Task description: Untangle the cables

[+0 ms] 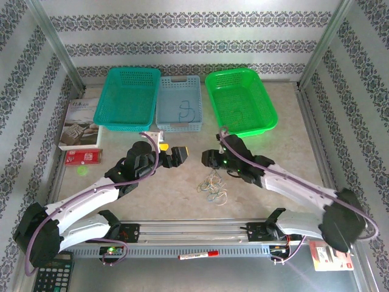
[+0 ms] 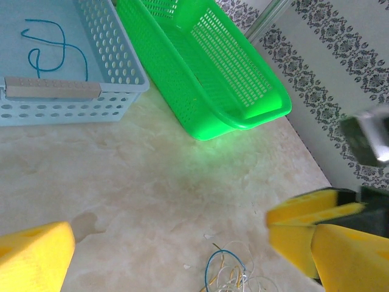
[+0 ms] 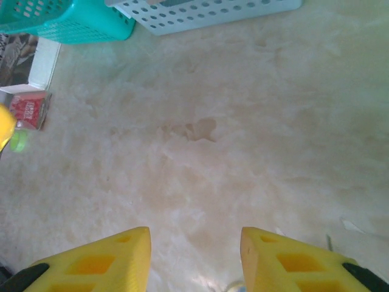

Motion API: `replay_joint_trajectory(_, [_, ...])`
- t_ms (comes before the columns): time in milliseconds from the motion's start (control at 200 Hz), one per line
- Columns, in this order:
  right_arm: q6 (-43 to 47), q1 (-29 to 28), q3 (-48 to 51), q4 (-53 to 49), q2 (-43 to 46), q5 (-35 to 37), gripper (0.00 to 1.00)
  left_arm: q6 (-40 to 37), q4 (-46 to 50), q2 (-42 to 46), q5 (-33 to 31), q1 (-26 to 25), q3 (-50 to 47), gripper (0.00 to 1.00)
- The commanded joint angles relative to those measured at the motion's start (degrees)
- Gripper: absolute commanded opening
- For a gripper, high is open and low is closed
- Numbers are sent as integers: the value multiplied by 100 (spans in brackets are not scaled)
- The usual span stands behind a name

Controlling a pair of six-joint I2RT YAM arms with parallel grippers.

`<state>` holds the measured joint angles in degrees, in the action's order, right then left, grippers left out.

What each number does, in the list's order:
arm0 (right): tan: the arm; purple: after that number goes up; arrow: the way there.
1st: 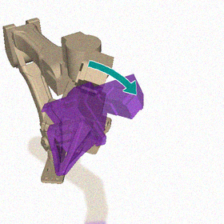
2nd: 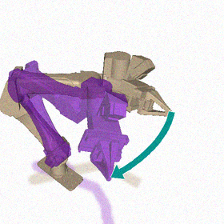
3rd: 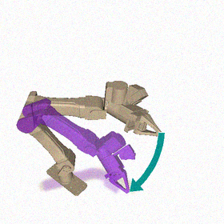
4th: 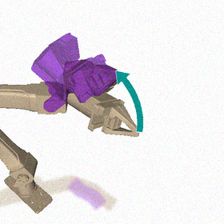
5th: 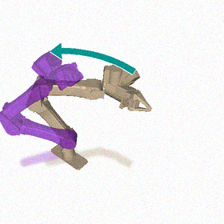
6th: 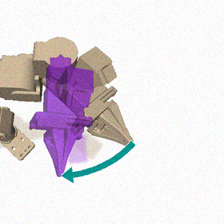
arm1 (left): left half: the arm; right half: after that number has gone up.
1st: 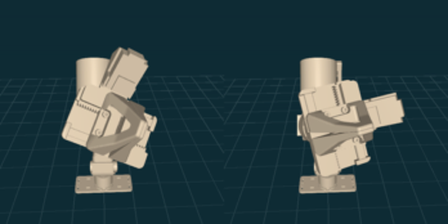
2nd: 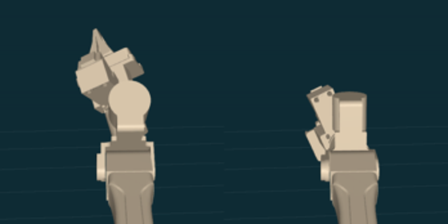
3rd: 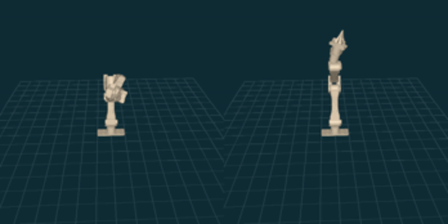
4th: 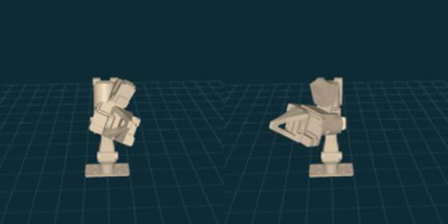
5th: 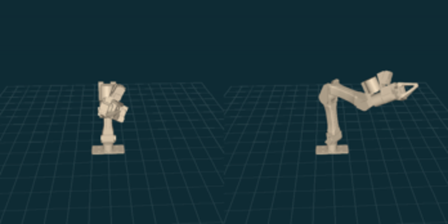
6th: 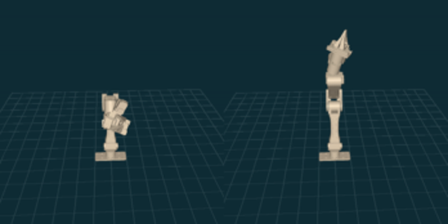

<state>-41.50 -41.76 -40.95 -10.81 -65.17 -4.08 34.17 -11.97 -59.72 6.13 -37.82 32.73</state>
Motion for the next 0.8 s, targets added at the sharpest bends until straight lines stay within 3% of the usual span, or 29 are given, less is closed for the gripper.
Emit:
replay_joint_trajectory(0, [-110, 44, 568, -889, 710, 403, 44, 93, -28, 40, 35, -68, -17, 100])
replay_joint_trajectory(205, [-729, 46, 1508, -1499, 2010, 410, 44, 99, -95, -143, 173, -68, 123, 100])
replay_joint_trajectory(360, [-1068, 62, 1933, -1323, 2326, 164, 43, 104, -148, -263, 218, -69, 189, 100])
replay_joint_trajectory(590, [-1194, 24, 1941, -191, 1403, -307, 44, 116, -192, -337, 226, -67, 183, 100])
replay_joint_trajectory(794, [-980, -52, 1099, 783, -25, -618, 43, 144, -192, -295, 180, -72, 151, 100])
